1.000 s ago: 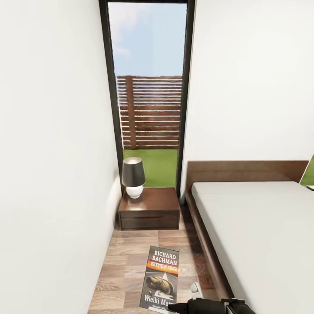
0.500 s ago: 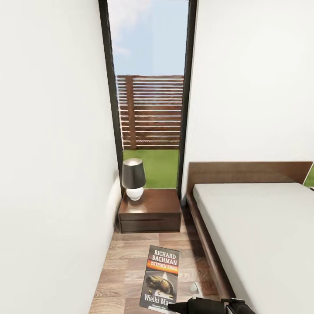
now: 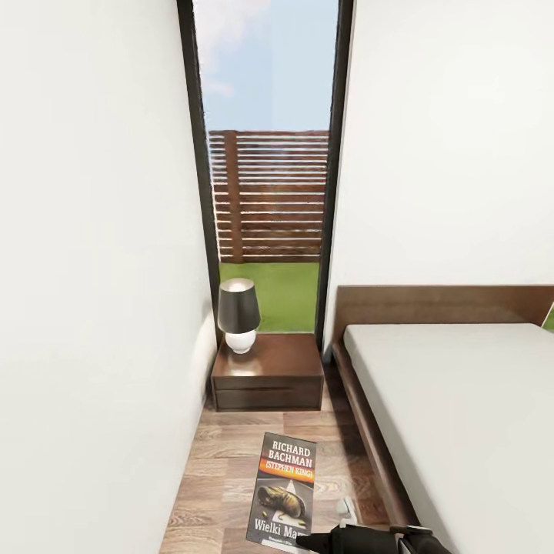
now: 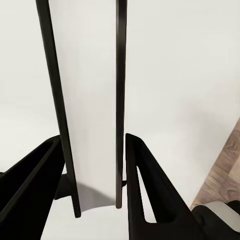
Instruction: In the bedroom, move the book from the bed onto either nightstand, and place the two sandals side by side next to the bed.
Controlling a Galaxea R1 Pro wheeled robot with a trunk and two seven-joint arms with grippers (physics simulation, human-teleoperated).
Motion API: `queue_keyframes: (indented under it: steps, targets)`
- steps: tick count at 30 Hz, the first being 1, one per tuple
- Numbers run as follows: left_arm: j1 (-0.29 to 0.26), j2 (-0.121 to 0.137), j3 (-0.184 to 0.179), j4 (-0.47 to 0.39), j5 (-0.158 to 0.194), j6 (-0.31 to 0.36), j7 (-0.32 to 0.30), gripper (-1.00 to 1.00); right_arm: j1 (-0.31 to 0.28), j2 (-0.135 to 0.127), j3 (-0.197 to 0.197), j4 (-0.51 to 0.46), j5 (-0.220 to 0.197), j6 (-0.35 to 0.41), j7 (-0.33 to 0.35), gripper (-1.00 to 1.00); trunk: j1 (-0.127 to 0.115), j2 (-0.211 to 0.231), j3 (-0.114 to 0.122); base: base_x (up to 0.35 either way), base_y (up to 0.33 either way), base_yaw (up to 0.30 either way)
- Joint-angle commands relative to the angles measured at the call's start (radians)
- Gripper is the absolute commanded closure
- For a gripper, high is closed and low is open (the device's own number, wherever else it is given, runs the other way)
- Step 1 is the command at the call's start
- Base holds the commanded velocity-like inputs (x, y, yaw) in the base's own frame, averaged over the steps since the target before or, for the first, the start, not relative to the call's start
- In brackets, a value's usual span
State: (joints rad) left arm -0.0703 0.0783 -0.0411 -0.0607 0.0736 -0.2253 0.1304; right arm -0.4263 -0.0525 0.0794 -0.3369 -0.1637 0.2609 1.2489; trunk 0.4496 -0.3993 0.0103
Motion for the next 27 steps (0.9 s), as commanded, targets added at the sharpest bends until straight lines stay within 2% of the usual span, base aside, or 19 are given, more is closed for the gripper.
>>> queue_keyframes:
  steps: [1, 19, 27]
  targets:
    - [0.0, 0.0, -0.005, 0.001, 0.008, -0.004, 0.002, -1.0, 0.0, -0.001, 0.008, -0.001, -0.011, 0.009, 0.0, 1.0, 0.0, -0.001, 0.0, 0.008, 0.003, 0.007]
    - [0.0, 0.0, -0.005, 0.001, 0.008, -0.005, 0.001, -1.0, 0.0, -0.001, 0.008, -0.001, -0.011, 0.009, 0.0, 1.0, 0.0, -0.001, -0.001, 0.037, -0.015, 0.002]
    - [0.0, 0.0, -0.005, 0.001, 0.008, -0.005, 0.0, -1.0, 0.0, -0.001, 0.008, -0.001, -0.011, 0.009, 0.0, 1.0, 0.0, -0.001, -0.001, 0.123, -0.002, 0.0]
